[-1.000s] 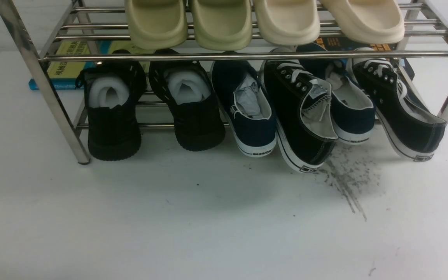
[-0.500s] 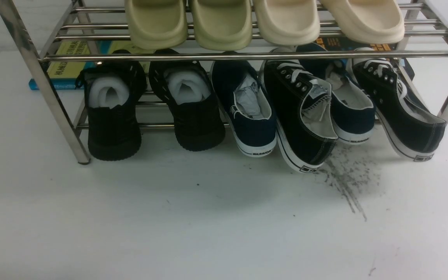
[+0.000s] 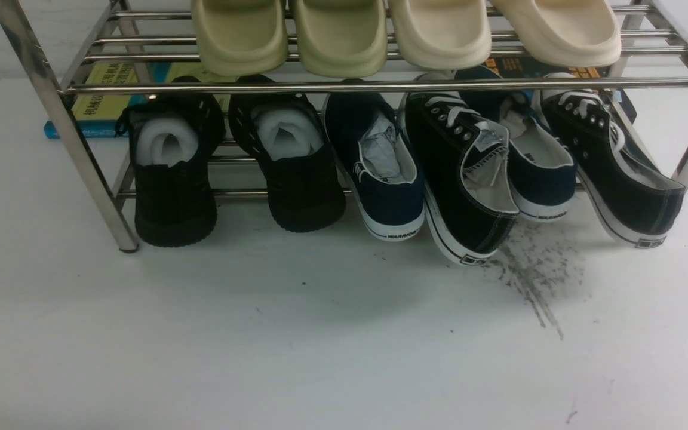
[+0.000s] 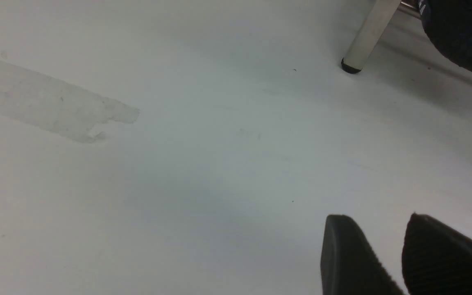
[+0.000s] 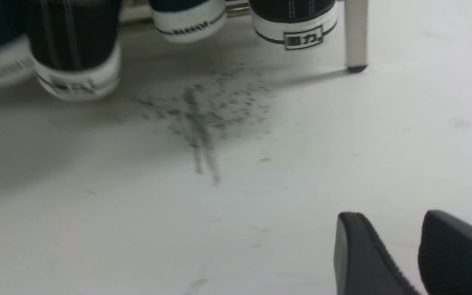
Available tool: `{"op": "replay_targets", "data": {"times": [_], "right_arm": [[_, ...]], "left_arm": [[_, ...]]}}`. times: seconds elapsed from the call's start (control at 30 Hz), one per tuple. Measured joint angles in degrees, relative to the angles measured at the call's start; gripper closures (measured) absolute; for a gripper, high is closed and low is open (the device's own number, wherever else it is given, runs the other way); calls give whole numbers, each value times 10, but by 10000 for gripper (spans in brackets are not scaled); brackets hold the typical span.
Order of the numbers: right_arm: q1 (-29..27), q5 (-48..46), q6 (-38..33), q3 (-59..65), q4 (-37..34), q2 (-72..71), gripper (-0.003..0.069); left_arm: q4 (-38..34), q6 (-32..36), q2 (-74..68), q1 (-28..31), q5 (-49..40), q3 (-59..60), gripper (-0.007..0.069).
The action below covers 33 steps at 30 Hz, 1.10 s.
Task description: Take the shoes off the shelf with your hand on the white table.
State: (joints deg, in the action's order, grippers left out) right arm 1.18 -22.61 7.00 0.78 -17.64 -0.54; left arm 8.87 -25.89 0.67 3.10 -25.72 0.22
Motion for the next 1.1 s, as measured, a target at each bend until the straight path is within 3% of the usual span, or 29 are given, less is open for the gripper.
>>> {"op": "replay_targets", "data": {"times": [0.13, 0.27, 0.37, 0.53, 0.8, 0.9, 1.03, 1.1], "right_arm": [[0, -8, 90, 4, -187, 0, 421], [0, -10, 110, 6, -287, 0, 421], [0, 5, 112, 6, -306, 0, 421], [0, 10, 79, 5, -308, 0, 421], [0, -7, -58, -102, -289, 23, 435], [0, -34, -104, -166, -247, 85, 501], [0, -111, -133, -260, -138, 199, 653], [0, -149, -133, -298, -99, 251, 670]], "left_arm": [[0, 0, 0, 0, 0, 0, 385], [0, 0, 0, 0, 0, 0, 385], [0, 0, 0, 0, 0, 0, 385], [0, 0, 0, 0, 0, 0, 385], [0, 0, 0, 0, 0, 0, 385], [0, 0, 0, 0, 0, 0, 385], [0, 0, 0, 0, 0, 0, 385], [0, 0, 0, 0, 0, 0, 385]]}}
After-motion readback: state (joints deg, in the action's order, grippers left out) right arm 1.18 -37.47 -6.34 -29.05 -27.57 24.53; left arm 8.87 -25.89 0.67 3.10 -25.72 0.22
